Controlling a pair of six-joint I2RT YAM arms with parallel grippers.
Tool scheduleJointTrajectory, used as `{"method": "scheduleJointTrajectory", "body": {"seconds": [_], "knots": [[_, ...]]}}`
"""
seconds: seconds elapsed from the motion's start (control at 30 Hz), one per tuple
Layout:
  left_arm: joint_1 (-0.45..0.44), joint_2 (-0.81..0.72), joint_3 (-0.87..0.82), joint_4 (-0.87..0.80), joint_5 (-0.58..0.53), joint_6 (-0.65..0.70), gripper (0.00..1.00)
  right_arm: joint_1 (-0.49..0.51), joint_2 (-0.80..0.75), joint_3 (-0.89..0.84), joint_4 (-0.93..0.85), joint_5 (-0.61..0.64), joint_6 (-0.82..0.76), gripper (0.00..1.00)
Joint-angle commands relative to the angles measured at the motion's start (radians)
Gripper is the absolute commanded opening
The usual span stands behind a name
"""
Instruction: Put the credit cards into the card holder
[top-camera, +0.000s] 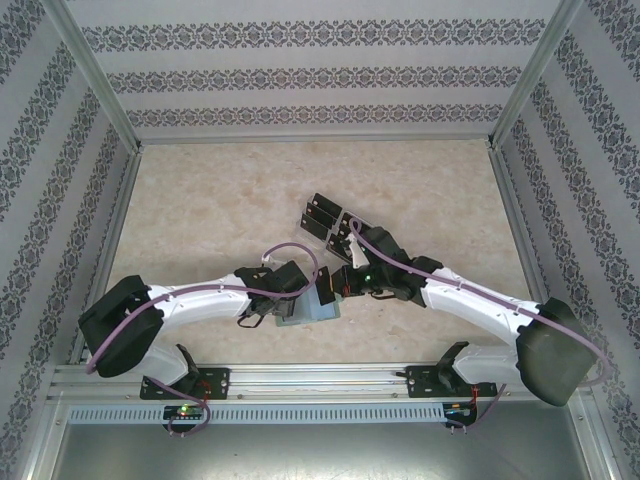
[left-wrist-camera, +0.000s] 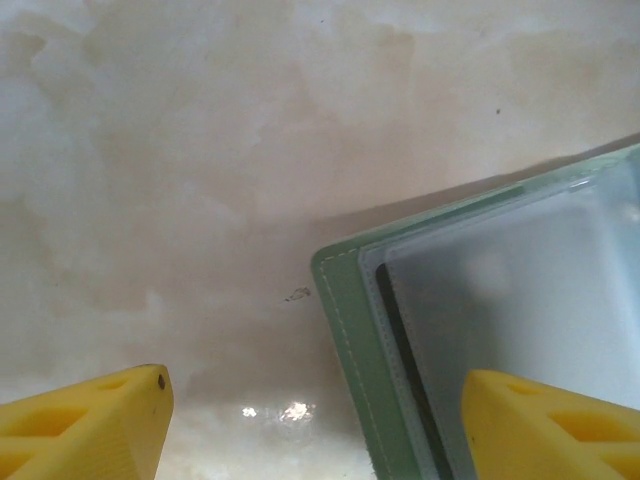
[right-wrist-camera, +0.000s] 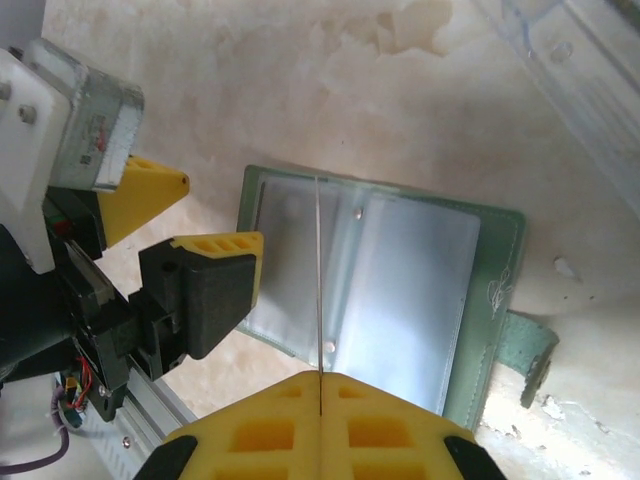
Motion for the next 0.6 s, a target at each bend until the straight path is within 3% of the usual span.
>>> {"method": "scheduleJointTrajectory", "body": {"seconds": [0.0, 0.57], "knots": [[-0.018, 0.011, 0.017, -0.075, -0.031, -0.024, 0.77, 0.017, 0.01, -0.036, 0.122, -0.038, 0.056, 0.0], [-0.02, -0.014, -0.029, -0.111, -0.04, -0.067, 0.76, 0.023, 0.108, -0.141, 0.338, -0.077, 0.118, 0.0]]}}
